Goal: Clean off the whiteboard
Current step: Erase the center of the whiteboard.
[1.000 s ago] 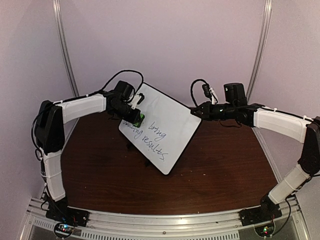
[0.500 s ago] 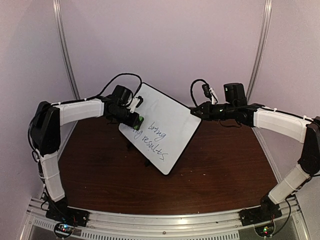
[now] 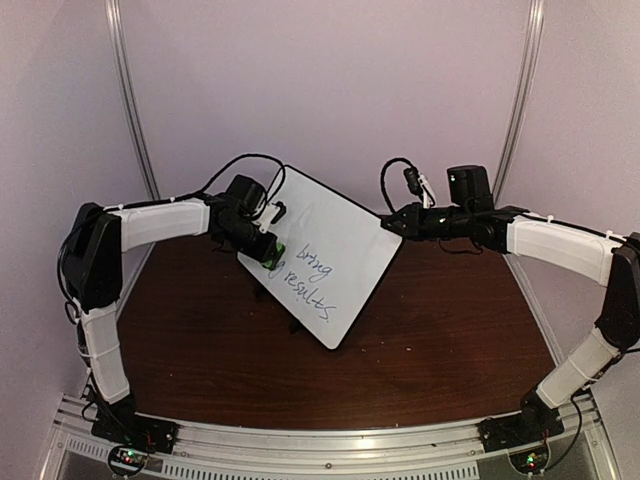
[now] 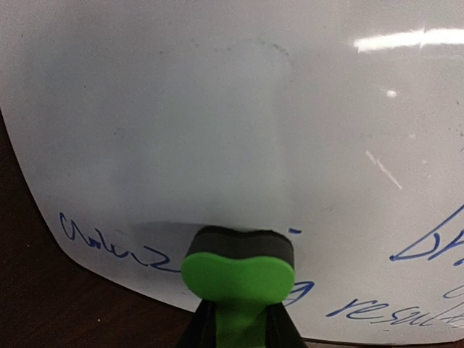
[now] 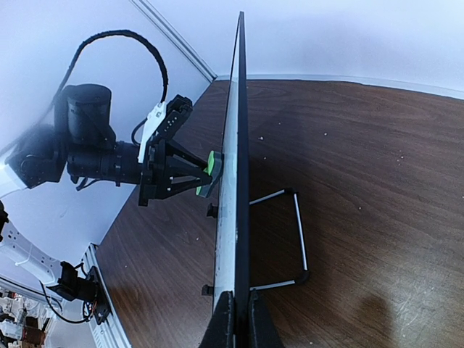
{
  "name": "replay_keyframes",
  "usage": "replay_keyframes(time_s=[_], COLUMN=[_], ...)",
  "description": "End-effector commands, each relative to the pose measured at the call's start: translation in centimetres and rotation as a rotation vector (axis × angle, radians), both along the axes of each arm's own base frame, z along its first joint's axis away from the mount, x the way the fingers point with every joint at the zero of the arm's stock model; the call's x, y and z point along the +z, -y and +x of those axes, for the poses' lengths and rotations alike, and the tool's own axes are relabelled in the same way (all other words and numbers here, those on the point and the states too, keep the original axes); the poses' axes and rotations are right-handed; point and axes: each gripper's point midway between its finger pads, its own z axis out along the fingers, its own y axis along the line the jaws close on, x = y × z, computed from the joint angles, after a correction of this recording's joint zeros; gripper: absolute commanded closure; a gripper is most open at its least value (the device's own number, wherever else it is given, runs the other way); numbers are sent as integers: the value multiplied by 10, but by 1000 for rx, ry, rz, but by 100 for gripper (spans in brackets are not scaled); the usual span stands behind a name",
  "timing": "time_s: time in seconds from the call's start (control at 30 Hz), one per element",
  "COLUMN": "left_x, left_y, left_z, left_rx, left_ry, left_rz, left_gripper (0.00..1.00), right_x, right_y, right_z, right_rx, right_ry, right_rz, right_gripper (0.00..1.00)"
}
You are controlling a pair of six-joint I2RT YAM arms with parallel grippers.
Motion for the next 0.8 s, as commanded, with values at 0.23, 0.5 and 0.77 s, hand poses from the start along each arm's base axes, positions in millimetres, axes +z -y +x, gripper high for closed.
replay_keyframes(time_s=[0.23,0.5,0.77], left_x=[6,-28,15], left_y=[32,20,52], left_z=[1,-33,-12], left_rx=[-67,-59,-119], left_ry=[42,-35,60], left_rz=[-60,-48,-97], left_gripper=[95,95,94], right_x=[17,16,18], right_y=[-33,-34,-34], right_z=[-32,-31,-32], right_rx=[217,220,220], right_ry=[100,98,100], right_rz=[24,27,28], right_gripper=[100,100,100])
